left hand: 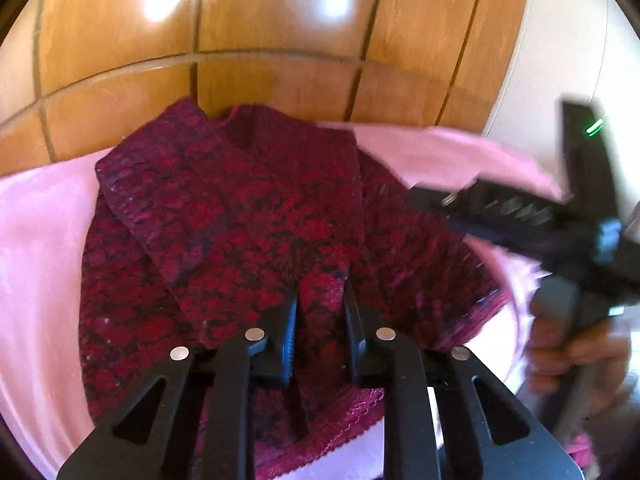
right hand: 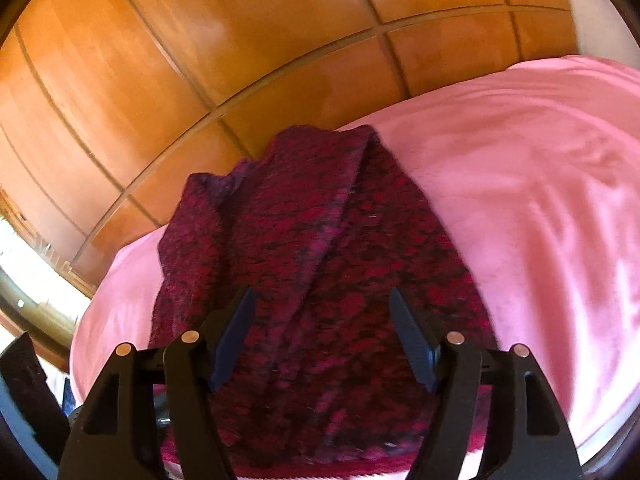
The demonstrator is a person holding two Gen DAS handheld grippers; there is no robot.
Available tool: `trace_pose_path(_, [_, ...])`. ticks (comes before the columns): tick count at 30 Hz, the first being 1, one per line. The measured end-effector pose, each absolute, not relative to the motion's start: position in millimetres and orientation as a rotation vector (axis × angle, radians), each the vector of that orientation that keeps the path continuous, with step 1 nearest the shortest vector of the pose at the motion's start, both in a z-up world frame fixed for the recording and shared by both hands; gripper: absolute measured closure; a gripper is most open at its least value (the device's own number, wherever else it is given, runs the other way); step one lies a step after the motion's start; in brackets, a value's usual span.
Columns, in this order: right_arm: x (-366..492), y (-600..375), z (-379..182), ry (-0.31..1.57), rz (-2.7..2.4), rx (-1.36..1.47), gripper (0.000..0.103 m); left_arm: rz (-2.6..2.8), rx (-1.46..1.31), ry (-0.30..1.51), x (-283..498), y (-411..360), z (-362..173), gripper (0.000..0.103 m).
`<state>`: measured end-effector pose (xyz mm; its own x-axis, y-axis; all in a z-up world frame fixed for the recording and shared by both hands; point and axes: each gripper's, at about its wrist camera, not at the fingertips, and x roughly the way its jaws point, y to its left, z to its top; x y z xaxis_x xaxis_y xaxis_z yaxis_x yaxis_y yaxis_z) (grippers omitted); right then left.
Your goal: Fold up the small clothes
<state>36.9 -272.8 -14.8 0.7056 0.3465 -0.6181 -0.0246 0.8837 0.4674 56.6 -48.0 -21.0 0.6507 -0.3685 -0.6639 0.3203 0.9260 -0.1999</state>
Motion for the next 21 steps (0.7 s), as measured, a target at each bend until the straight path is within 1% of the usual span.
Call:
trace_pose_path(6, [69.5, -242.4, -39.8, 0.891, 0.310, 0.471, 0.033, -0.437, -0.290, 0.727, 45.5, 17.8, 6.8, 0.086])
trace_pose_path(7, [75.1, -235.3, -45.2, 0.919, 0.336, 0.468, 0.036, -0.417, -0.333, 0.710, 44.8, 36.3, 13.0, 0.086])
trace_pose_path(8, [80.8, -225.4, -51.5, 0.953, 0.346, 0.450, 0.047, -0.398, -0.362, 0.701, 46.1, 50.8, 17.8, 0.087])
trace_pose_path(9, [83.8, -216.0, -53.2, 0.965, 0.353, 0.420, 0.055, -0.370, -0.399, 0.685, 47.6, 69.0, 23.1, 0.087])
trace_pose_path(10, [84.6, -207.1, -49.7, 0.957, 0.374, 0.381, 0.073, -0.346, -0.420, 0.671, 49.3, 81.2, 27.7, 0.087])
trace_pose_path(11, [84.8, -201.6, -44.9, 0.946, 0.385, 0.350, 0.084, -0.302, -0.445, 0.647, 53.0, 101.5, 33.6, 0.087])
trace_pose_path(13, [83.3, -196.5, -27.7, 0.902, 0.382, 0.287, 0.091, -0.214, -0.471, 0.610, 60.4, 136.9, 43.7, 0.088])
trace_pose_path(18, [85.2, -232.0, 24.1, 0.755, 0.322, 0.309, 0.094, -0.022, -0.477, 0.579, 87.0, 201.7, 55.8, 0.088])
trace_pose_path(21, [98.6, -284.6, 55.3, 0.667, 0.253, 0.442, 0.094, 0.098, -0.484, 0.593, 110.8, 234.9, 54.6, 0.088])
